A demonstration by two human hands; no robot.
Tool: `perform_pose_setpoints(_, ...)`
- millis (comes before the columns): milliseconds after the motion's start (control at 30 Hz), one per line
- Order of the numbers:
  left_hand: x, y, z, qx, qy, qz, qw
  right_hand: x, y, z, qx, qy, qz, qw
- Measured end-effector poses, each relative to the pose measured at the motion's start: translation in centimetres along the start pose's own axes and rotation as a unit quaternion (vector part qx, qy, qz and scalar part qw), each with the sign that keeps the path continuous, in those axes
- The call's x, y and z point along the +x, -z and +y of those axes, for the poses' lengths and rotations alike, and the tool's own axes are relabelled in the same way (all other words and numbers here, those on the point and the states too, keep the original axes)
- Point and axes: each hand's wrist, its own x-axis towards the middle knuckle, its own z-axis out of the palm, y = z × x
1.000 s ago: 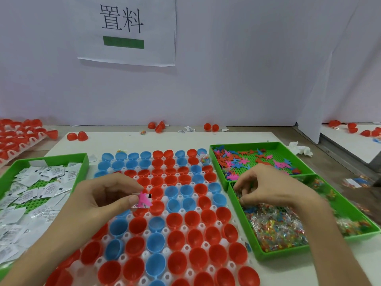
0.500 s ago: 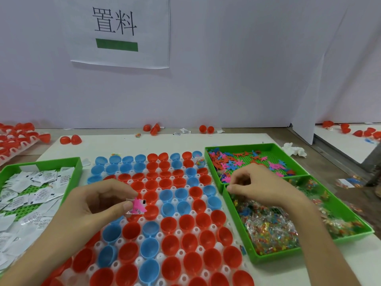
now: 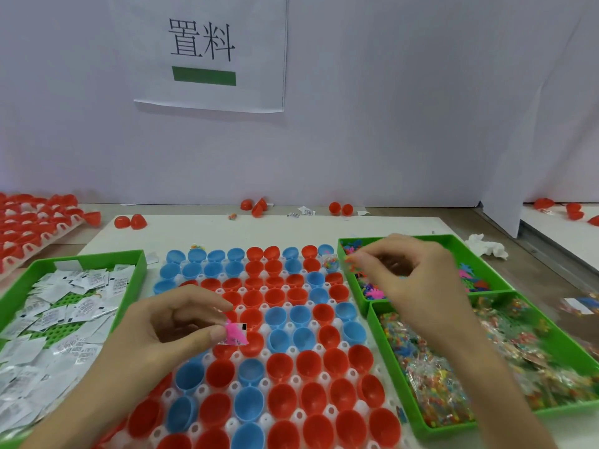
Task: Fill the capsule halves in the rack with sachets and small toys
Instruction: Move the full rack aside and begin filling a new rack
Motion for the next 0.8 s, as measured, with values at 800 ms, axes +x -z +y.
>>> perform_pose_setpoints(800, -0.3, -0.6, -0.1, -0.059, -0.062, -0.003, 0.996, -4.2, -7.2, -4.3, 0.118, 0.076, -0.153, 0.978)
